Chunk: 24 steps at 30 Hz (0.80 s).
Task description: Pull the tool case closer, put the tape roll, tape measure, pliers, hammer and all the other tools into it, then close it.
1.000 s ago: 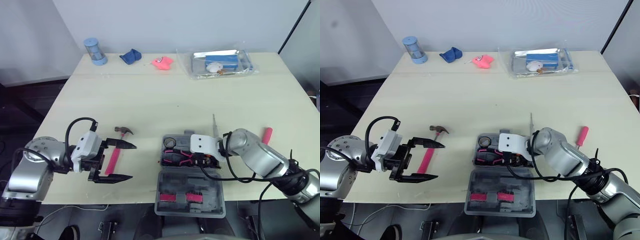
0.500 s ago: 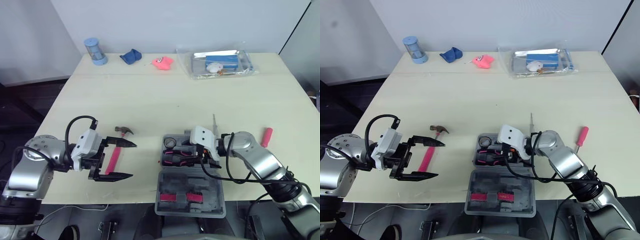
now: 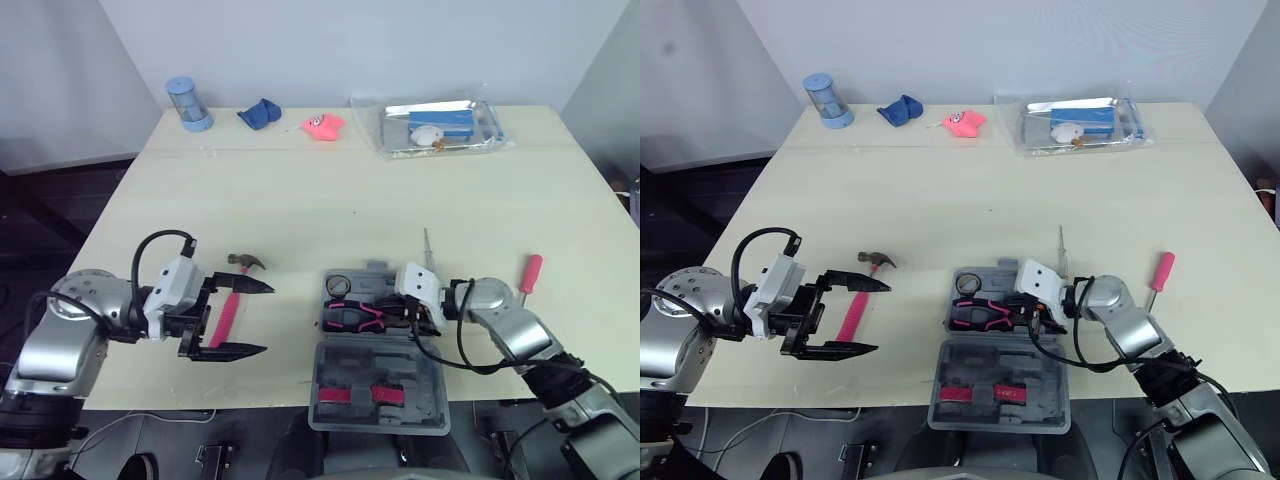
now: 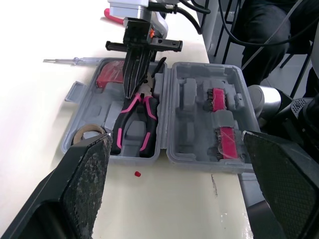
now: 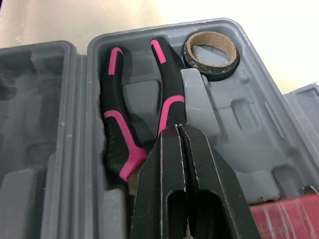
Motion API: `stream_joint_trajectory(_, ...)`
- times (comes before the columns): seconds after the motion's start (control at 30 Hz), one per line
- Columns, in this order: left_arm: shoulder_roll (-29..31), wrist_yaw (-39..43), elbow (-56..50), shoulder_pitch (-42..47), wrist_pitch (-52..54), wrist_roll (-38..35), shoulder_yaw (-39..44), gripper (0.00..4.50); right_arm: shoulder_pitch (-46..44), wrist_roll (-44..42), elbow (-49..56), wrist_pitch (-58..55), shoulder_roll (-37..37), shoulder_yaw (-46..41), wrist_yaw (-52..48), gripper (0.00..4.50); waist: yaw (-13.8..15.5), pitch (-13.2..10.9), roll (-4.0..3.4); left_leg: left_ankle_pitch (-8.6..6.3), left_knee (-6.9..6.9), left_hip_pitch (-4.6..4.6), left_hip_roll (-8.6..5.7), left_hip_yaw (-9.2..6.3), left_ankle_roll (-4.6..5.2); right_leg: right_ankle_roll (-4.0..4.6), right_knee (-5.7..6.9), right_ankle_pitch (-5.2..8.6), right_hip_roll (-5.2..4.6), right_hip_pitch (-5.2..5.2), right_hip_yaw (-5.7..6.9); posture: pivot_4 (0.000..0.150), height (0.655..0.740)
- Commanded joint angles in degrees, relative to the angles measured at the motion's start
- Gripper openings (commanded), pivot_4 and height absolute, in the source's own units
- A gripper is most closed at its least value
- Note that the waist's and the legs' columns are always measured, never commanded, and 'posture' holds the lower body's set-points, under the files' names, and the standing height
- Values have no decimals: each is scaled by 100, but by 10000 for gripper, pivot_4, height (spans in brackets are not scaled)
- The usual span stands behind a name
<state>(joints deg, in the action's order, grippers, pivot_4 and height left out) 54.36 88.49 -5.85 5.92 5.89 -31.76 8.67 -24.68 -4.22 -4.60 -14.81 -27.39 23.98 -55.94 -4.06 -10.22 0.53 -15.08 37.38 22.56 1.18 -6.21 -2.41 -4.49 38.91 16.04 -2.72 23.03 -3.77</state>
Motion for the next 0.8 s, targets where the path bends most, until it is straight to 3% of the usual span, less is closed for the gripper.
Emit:
stream_joint_trajectory(0.03, -10, 5, -157, 25, 7, -104, 84, 45000, 95, 482, -493, -225, -60, 402, -47, 381, 0, 2, 2, 0, 0, -4, 0, 0, 0, 0, 0, 0, 0, -3, 0, 1500, 7400)
stream_joint_trajectory(0.4, -47, -55, -206, -44, 113, -126, 99, 45000, 321, 1070, -1416, 68, 14, 796, 61, 381, 22, 140, 64, -3, -57, -192, 5, 10, 2, 15, -35, 14, 0, -177, -3, 1500, 7400)
stream_joint_trajectory(0.63, -142, -229, -207, -150, 196, -177, 193, 45000, 495, 320, -590, 607, 184, -106, 209, 381, 62, 156, 75, -3, -60, -186, 6, 7, 2, 16, -39, 15, 1, -175, -2, 1500, 7400)
stream_joint_trajectory(0.8, -415, -705, 85, -281, 417, -396, 592, 45000, 862, -570, 387, 624, 170, -1205, 421, 381, 93, 106, 11, -2, -61, -148, 6, 5, 2, 17, -35, 14, 1, -139, -2, 1500, 7400)
